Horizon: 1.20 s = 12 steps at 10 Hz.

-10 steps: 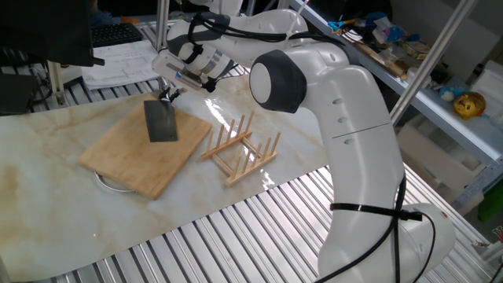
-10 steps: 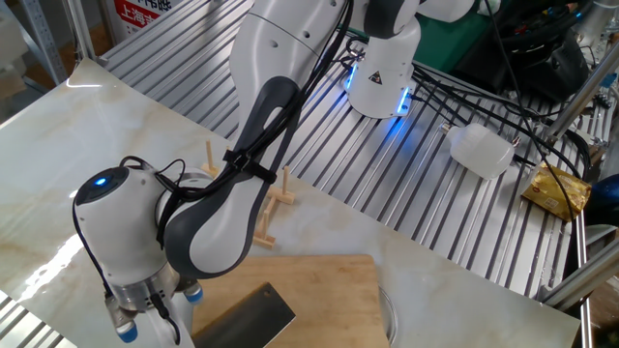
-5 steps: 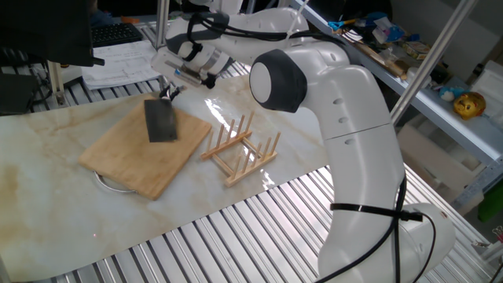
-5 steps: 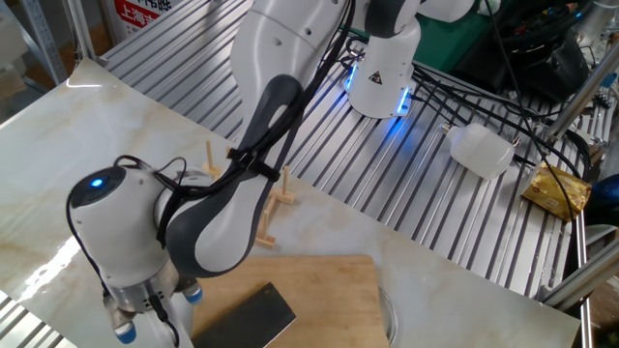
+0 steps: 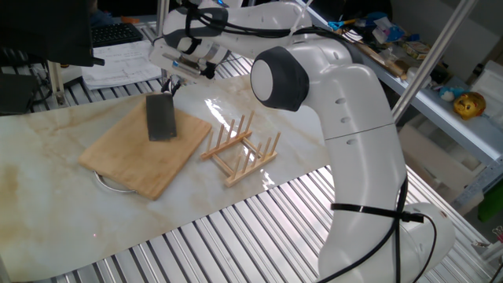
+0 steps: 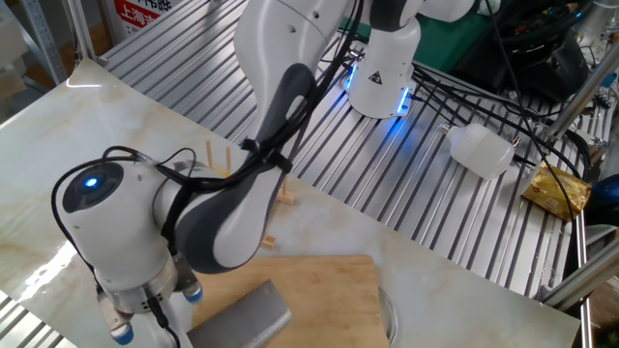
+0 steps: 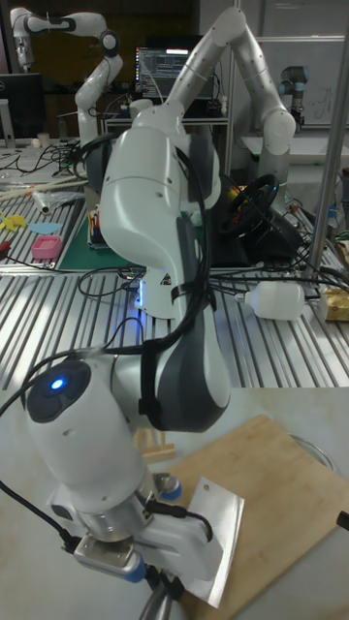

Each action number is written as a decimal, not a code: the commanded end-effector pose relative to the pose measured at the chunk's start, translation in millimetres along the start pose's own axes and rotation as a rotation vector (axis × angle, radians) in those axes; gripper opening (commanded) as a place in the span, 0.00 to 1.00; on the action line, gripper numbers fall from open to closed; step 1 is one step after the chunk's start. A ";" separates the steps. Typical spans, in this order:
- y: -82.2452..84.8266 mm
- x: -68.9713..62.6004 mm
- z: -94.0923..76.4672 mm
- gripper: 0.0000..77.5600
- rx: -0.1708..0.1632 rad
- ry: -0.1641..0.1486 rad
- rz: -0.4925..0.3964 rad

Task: Put the knife on the knife rack

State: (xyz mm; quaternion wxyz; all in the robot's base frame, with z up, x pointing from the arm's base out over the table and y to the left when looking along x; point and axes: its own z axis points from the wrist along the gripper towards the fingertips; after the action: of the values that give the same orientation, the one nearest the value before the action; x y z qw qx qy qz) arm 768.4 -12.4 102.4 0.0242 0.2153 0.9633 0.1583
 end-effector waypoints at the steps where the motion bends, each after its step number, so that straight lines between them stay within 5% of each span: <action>1: 4.1 3.4 -17.8 0.02 0.042 0.006 0.000; 9: 3.4 21.0 -37.5 0.02 0.073 0.023 0.005; 12: 1.9 30.0 -47.7 0.02 0.110 0.024 -0.008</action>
State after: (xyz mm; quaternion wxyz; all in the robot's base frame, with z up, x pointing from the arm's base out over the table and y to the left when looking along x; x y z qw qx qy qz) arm 741.5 -11.7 139.8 0.0012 0.2143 0.9697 0.1174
